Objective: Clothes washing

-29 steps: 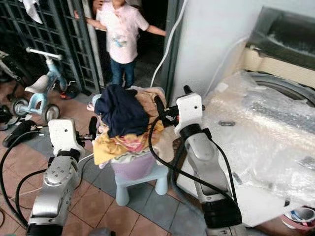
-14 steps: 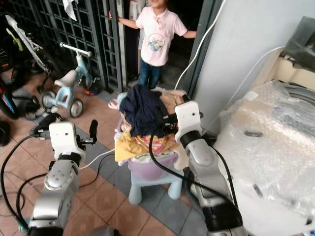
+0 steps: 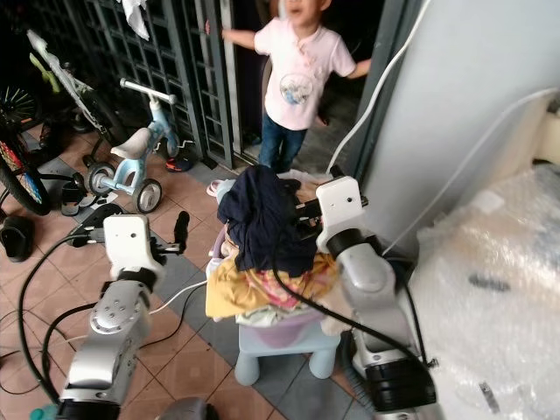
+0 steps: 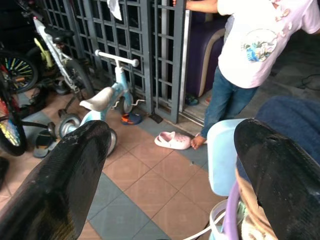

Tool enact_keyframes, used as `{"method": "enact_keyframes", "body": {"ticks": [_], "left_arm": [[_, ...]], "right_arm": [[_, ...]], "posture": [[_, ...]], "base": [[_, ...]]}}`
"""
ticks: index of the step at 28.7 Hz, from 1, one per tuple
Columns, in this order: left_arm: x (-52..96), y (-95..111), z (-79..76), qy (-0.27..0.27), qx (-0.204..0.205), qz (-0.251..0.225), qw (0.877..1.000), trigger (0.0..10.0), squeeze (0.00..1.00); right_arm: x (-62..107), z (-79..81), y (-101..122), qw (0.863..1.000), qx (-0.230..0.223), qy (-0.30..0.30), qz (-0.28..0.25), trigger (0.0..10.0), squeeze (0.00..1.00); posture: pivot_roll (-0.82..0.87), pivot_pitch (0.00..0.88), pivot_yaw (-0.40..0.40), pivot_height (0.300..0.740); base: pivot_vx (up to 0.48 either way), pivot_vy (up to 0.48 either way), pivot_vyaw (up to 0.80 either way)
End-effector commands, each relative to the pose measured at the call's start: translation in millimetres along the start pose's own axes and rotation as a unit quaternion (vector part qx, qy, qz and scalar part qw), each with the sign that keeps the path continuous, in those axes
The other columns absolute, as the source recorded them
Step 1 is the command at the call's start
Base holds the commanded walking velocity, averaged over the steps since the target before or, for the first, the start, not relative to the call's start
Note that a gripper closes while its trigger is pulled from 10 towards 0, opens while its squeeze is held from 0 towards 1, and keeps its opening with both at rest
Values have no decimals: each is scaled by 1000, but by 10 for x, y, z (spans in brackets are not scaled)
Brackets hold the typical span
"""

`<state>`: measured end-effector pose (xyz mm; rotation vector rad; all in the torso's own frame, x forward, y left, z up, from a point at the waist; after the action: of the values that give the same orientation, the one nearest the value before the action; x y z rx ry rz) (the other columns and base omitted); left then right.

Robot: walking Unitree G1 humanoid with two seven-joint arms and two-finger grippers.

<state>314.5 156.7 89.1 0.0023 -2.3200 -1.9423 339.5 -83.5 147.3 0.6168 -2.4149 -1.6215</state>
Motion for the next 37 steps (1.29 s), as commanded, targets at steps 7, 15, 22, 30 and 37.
{"method": "enact_keyframes", "body": {"ticks": [7,15,22,30,37], "left_arm": [[3,-60,-107,-7,6,17,1000,10000,0],[57,-140,-70,-6,-10,44,999,10000,0],[250,-187,102,-3,-44,66,997,10000,0],[413,-116,-9,-40,-71,65,995,10000,0],[425,-84,-32,-42,-68,67,995,10000,0]], "right_arm": [[35,50,-306,997,5,39,67,10000,0],[-10,227,-586,989,0,88,115,10000,0],[-141,323,-862,981,-47,46,185,10000,0],[-167,236,-1118,964,-77,-31,253,10000,0],[-270,226,-1060,962,-102,-43,249,0,0]], "posture": [[12,0,-28,740],[83,0,-36,740],[137,22,-24,740],[164,101,-1,740],[159,111,3,740]], "base": [[0,0,0],[0,0,0],[0,0,0],[0,0,0],[0,0,0]]}}
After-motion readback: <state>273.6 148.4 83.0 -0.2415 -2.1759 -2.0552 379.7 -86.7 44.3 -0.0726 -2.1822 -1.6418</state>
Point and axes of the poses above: a point about 5 cm out from each wrist's last joint towards the gripper, its own x axis pointing back from the gripper into the wrist, its own y axis along the axis of the wrist's last joint, z = x × y, the point moved 5 cm from there along -x, pointing out of the wrist towards the gripper, and after that the axes turned 11 degrees about x, right-handed, at the moved point
